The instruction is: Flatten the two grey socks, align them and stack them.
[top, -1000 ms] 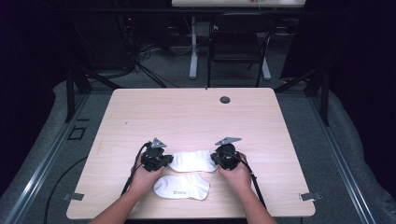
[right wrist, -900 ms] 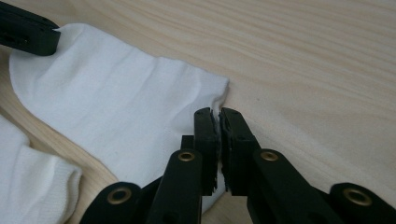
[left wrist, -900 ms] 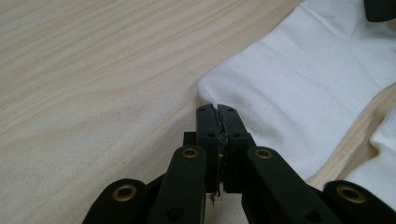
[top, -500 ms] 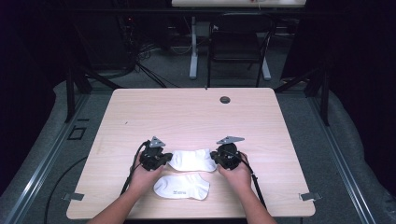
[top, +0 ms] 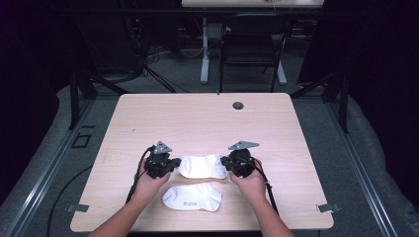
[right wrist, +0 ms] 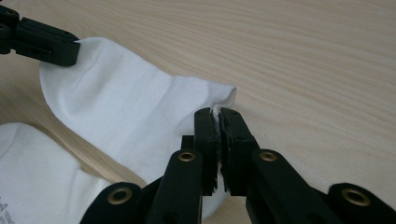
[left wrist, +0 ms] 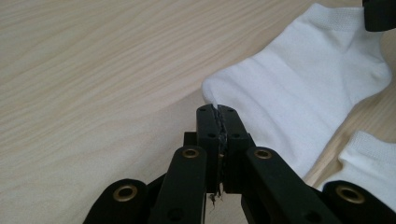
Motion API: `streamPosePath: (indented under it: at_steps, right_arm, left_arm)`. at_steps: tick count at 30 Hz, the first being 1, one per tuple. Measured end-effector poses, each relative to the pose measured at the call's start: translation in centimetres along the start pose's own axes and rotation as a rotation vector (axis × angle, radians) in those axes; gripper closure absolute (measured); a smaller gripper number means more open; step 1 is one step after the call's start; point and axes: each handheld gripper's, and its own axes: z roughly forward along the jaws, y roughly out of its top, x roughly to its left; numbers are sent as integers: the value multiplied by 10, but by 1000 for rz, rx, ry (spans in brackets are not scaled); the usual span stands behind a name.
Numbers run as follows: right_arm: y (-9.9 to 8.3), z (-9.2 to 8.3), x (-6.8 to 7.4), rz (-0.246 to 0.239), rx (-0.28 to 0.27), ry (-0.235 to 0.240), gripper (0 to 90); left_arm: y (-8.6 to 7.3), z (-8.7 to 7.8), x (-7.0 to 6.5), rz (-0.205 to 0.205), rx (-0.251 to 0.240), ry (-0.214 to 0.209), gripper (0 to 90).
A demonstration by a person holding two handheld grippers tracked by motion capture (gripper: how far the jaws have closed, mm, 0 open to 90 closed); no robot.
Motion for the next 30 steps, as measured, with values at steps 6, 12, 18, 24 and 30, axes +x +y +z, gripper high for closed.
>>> streamPosePath:
  at_steps: [6, 12, 18, 24, 30]
  right_arm:
    - [1, -4, 5, -12, -12, 4, 864]
    - [0, -13, 11, -32, -23, 13, 864]
    - [-1, -25, 17, -53, -35, 24, 864]
    - [-6, -34, 28, -79, -48, 45, 864]
    - [-13, -39, 38, -102, -46, 67, 863]
  left_arm:
    - [0, -8, -1, -7, -18, -14, 890]
    - [-3, -21, -2, 3, -37, -29, 890]
    - [-7, -34, -6, -5, -54, -56, 890]
    - [-16, -44, -11, 8, -54, -74, 890]
    - [-28, -53, -12, 4, -53, -84, 890]
